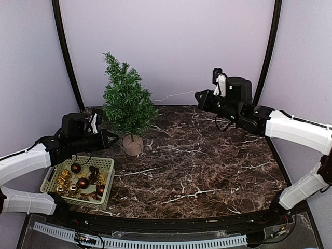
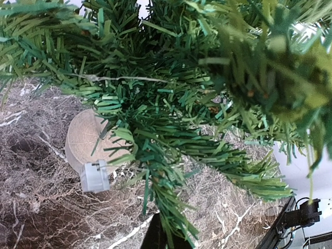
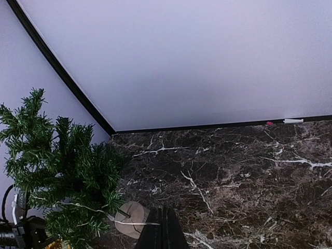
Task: Decorate the small christmas tree
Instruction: Wrap the side of the string light in the gap of the branches, then pick up the Christmas tree at the center of the board, then place the Christmas tree at the center of the board.
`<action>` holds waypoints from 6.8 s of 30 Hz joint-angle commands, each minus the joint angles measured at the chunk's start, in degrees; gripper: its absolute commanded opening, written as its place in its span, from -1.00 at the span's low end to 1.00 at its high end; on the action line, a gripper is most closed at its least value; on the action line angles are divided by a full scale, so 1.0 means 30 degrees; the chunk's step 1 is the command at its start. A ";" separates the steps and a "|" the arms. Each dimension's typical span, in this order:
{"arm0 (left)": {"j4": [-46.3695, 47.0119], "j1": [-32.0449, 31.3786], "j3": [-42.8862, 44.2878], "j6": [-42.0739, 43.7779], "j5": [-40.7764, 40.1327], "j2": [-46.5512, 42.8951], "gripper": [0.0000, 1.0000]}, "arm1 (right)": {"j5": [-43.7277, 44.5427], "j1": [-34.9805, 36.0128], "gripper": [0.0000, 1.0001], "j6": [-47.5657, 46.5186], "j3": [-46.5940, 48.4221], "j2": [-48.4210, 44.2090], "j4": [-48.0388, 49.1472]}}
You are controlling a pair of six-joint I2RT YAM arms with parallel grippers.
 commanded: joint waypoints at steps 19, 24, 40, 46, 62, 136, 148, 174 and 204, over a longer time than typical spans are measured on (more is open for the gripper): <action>-0.0410 -0.0107 0.0276 0.0362 -0.0388 -0.0949 -1.00 | -0.1283 0.2762 -1.00 0.0066 -0.1307 -0.2174 0.0146; -0.0586 -0.0092 0.0080 0.0356 -0.0622 -0.1238 -1.00 | -0.0987 0.2762 -1.00 0.0920 -0.2367 -0.2569 0.0069; -0.1292 0.0037 0.0437 0.0967 -0.1350 -0.1249 -1.00 | -0.0703 0.2821 -1.00 0.3851 -0.6683 -0.2917 -0.0054; -0.1300 0.0495 0.0422 0.0972 -0.0912 -0.1165 -1.00 | -0.0563 0.2820 -1.00 0.3944 -0.7145 -0.1809 0.0296; -0.0568 0.2986 0.0162 0.1793 0.1549 -0.0802 -1.00 | -0.0441 0.2670 -1.00 0.3410 -0.6010 0.1099 0.0535; 0.0169 0.5925 0.1501 0.3620 0.4109 0.0889 -0.83 | -0.4628 0.0138 -1.00 0.0396 -0.0453 0.5680 0.0476; -0.7600 0.6016 0.6369 0.7412 -0.0598 -0.2622 0.34 | -0.4427 0.0829 -1.00 0.0683 -0.0433 0.5197 0.0914; -0.2115 0.4059 1.6870 0.6554 0.4950 0.6132 0.61 | -0.3928 0.0825 -1.00 0.0471 -0.0342 0.5074 0.1017; -0.2354 0.2028 2.1567 0.5937 1.0228 0.8799 -1.00 | -0.0858 0.0796 -1.00 0.0115 -0.1621 0.0374 -0.0850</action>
